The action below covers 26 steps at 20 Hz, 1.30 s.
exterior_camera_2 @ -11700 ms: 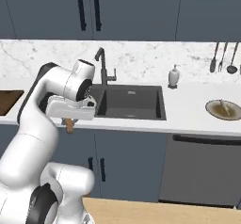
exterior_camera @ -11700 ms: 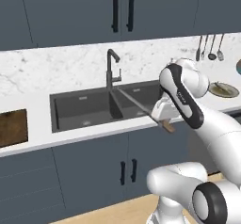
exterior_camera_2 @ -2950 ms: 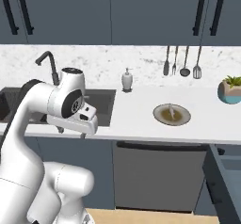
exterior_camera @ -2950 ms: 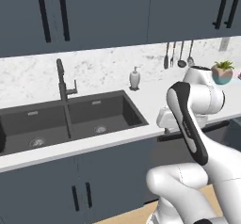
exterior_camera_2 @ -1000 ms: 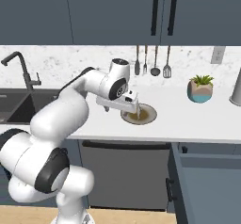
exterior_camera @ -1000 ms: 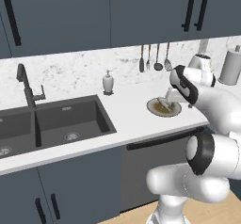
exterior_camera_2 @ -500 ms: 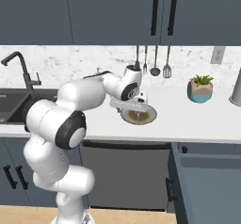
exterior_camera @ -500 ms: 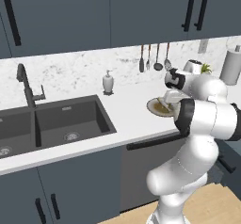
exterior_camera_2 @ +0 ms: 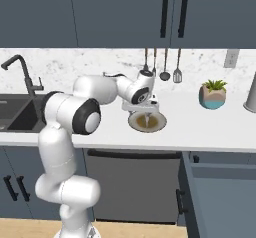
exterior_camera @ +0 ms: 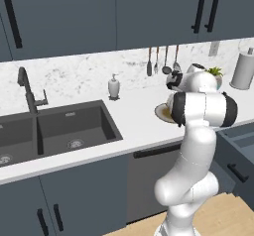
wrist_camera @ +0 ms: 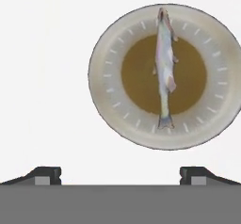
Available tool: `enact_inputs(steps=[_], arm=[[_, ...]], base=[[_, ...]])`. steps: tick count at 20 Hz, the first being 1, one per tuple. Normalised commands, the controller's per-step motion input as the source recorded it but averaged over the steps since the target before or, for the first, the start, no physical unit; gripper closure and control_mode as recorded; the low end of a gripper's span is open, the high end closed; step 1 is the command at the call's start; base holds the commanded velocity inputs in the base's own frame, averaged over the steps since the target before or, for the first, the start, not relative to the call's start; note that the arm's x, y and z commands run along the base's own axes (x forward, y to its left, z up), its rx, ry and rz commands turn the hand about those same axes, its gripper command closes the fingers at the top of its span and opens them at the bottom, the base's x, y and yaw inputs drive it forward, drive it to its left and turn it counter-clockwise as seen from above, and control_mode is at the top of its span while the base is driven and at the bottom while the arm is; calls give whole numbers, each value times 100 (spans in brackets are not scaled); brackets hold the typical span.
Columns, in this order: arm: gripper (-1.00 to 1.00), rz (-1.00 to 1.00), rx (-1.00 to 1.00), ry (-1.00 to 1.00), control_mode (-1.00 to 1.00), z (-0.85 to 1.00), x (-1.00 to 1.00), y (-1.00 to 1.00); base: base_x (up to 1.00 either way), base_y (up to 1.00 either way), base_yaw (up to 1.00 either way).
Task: Pick up the knife from the drawer and place it on the cutting board. Then place the meat from the plate to the cutting board.
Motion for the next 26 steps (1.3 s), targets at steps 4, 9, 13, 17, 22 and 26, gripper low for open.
enact_inputs(steps=[4,9,13,17,22,26], arm=[[-100,12,0,-2,-100,-14,18,-16],[-100,14,0,0,-100,-34,25,-6],[-100,8,0,0,-100,-35,35,0],[-100,2,-4,-2,-100,-12,24,0],[-100,0,-3,-3,-100,-8,26,-2],[-100,0,-3,-2,-100,-13,24,0]], base=[[0,0,0],[0,0,0],[0,0,0],[0,0,0],[0,0,0],[0,0,0]])
